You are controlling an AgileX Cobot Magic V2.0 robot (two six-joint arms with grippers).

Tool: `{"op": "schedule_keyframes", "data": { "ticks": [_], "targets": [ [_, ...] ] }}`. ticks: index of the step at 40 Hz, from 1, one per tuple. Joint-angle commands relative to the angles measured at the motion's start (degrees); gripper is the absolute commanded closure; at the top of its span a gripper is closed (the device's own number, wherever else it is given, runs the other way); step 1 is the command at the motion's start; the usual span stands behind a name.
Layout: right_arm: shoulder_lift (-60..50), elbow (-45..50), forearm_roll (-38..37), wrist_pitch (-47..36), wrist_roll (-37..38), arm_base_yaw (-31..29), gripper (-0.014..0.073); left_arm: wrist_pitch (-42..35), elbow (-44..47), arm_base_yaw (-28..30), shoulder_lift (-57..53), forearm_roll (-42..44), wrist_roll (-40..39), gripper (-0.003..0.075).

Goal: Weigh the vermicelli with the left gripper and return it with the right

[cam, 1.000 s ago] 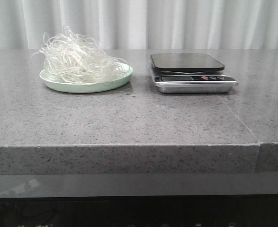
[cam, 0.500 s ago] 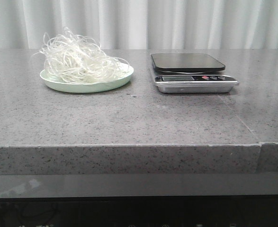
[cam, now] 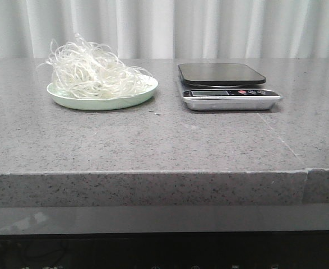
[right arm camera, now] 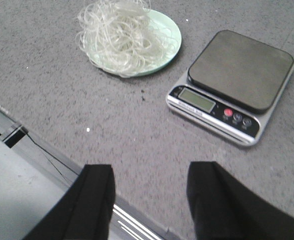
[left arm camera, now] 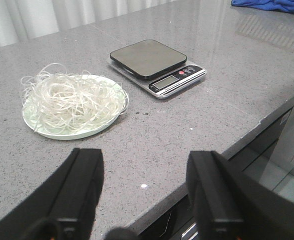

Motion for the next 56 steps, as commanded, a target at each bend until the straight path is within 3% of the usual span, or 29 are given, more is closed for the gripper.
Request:
{"op": "schedule_keyframes", "data": {
  "ticks": [1,12,25,32,36,46,56],
  "targets": [
    [-6.3,2.7,-0.8,-2.6,-0.1,-0.2,0.0137,-4.3,-1.5,-0.5,0.4,-0.3,-0.3,0.0261],
    [-18.2,8.9,-1.0,3.5,-0.2,-0.2,0.0137,-4.3,-1.5,-0.5,0.4,-0.3,-0.3,0.0261],
    [-19.8,10.4,-1.1,3.7,-0.2,-0.2,0.0139,-4.2,-1.5,-0.5,0.4,-0.3,-0.3,0.0264],
    [-19.8,10.4,-1.2,3.7,-0.2,-0.2,0.0139,-4.1,-1.5,-0.5,0.4,-0.3,-0.3,0.0353],
    [-19.8,10.4,-1.1,3.7,-0.2,-0.2,0.0188,-4.1,-1.5,-0.5,0.4,-0.3,-0.3,0.0423],
    [-19.8,10.4,-1.2,3.7,-0.2,-0.2,0.0433,-4.1,-1.5,-0.5,0.4,-0.3,-0.3,0.0568],
    [-19.8,10.4,-1.2,3.5,-0.2,-0.2,0.0428,-4.1,-1.5,-0.5,0.4,-0.3,-0.3,0.0565]
  ]
}}
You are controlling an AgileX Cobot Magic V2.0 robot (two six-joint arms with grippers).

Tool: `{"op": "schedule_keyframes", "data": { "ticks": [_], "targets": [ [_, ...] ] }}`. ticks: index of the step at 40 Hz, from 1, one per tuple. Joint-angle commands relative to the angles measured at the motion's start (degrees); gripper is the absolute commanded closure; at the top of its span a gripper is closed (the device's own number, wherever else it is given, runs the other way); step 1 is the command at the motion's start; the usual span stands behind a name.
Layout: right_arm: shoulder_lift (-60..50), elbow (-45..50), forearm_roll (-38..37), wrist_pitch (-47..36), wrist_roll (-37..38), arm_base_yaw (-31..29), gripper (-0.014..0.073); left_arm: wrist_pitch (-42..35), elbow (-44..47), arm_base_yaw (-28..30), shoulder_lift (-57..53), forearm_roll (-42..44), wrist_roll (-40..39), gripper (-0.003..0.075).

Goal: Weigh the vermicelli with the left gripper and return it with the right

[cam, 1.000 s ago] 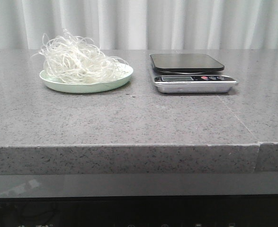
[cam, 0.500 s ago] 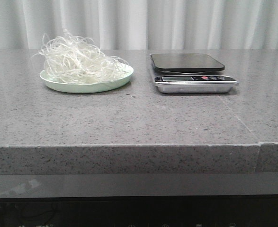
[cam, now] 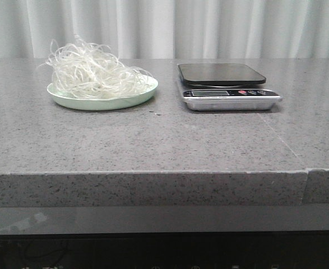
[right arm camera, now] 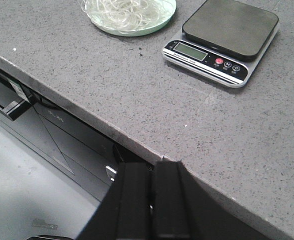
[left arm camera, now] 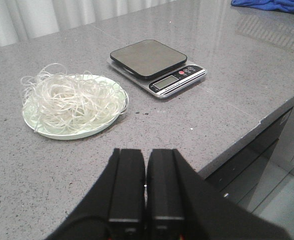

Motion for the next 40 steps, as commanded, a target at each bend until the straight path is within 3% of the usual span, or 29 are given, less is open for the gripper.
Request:
{"op": "schedule_keyframes", "data": {
  "ticks": [1,17,25,40],
  "targets": [
    [0.4,-1.5,-0.8,-3.9,-0.2,-0.2,0.0428,-4.1,-1.5,-0.5,0.4,-0.3,-0.3,0.0565],
    [0.4,-1.5,-0.8,-3.9,-0.2,-0.2,0.0428,-4.3,-0.2,0.7,-0.2,-0.4,-0.3,0.0565],
    [0.4,-1.5,-0.8,-3.9,-0.2,-0.2,0.0428,-6.4,8.0,10.4,-5.9,-0.5,-0.3,0.0565],
    [0.4,-1.5,-0.8,-3.9,-0.2,-0.2,0.0428,-28.0,33.3,29.1,-21.7,-4.5,-0.3,0.0565]
  ]
}}
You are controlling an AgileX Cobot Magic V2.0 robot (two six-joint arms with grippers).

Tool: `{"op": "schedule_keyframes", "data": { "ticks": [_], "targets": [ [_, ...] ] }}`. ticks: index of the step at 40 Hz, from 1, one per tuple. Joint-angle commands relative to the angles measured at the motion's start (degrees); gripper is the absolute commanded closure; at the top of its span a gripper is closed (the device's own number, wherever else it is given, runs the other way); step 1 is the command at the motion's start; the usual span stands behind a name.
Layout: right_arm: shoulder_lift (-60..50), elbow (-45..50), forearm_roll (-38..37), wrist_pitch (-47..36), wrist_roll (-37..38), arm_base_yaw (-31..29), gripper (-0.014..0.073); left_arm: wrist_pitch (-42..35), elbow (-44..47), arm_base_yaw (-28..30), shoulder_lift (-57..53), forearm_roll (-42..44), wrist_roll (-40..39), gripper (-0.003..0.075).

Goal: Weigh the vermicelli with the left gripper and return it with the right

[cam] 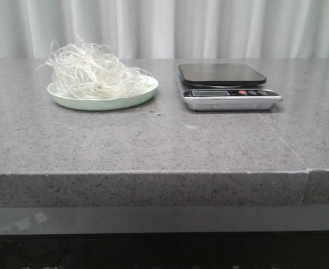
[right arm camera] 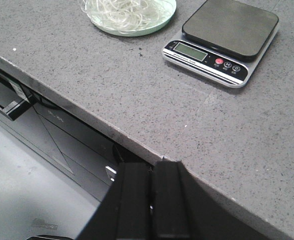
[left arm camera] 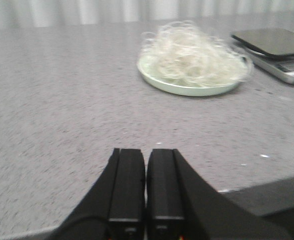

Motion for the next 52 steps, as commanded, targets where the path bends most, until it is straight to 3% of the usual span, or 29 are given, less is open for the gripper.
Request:
{"op": "schedule_keyframes", "data": {
  "ticks": [1,10,23,52],
  "targets": [
    [0.4,-1.5,-0.8,-3.9,-0.2,-0.2,0.0428,-11.2,3.4,3.5,-2.1,-2.7,-0.3,0.0565],
    [0.4,-1.5,-0.7,-3.9,-0.2,-0.2,0.0428,-20.7,10.5,8.1,-5.3,-3.0,-0.3,0.0565],
    [0.4,-1.5,-0.7,-3.8,-0.2,-0.2,0.0428,-20.4,10.4,10.8,-6.1,-2.9,-0.3,0.0565],
    [0.4,-1.5,-0.7,-3.8,-0.2,-0.2,0.0428,-20.3,10.4,10.8,-6.0,-2.9,-0.3,0.0565]
  ]
}}
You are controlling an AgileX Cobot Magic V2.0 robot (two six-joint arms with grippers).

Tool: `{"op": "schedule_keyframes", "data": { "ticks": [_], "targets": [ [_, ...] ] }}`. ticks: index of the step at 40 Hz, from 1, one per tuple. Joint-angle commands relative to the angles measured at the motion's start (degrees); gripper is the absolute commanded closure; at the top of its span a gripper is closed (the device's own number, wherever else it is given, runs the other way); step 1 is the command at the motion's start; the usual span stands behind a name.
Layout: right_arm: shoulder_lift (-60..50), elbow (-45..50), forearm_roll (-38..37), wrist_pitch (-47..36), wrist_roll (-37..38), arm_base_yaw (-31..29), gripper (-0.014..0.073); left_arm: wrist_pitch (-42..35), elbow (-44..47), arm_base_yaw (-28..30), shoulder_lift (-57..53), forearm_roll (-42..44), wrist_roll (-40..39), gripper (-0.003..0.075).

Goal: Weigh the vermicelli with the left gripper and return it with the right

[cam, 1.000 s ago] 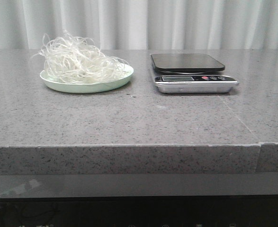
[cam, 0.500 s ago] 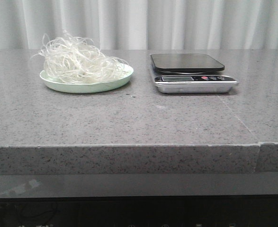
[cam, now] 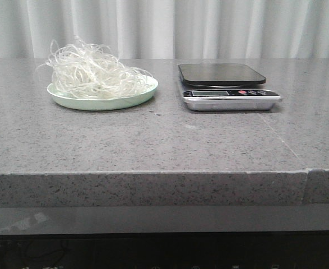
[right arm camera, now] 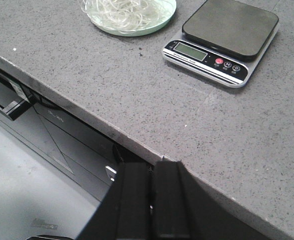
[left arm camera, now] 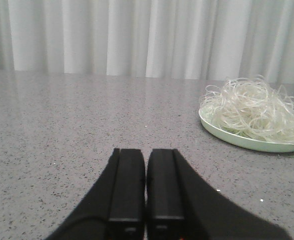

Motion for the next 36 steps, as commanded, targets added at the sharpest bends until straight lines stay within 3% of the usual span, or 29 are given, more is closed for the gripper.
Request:
{"op": "schedule_keyframes", "data": {
  "ticks": [1,11,15,29,36],
  "targets": [
    [0.4,-1.5,-0.7,-3.8,-0.2,-0.2,0.0428,-4.7,2.1,0.2,-1.3,-0.6,-0.3,0.0565],
    [-0.2,-1.2,-0.7,-3.9,-0.2,-0.2,0.0428,-4.7,2.1,0.2,-1.3,-0.6,-0.3,0.0565],
    [-2.6,1.2,-0.5,-5.7,-0.2,-3.1,0.0428,-4.7,2.1,0.2,-1.3,-0.6,-0.3,0.0565],
    [-19.9,29.1,-0.3,-40.4,-0.2,-24.8,0.0428,-4.7,2.1,0.2,-1.3,-0.6,-0.3,0.0565],
    [-25.4,40.3,1.8,-49.3,-0.2,-31.0,0.0428,-4.7,2.1,0.2,-1.3,-0.6,-0.3,0.0565]
  ]
}}
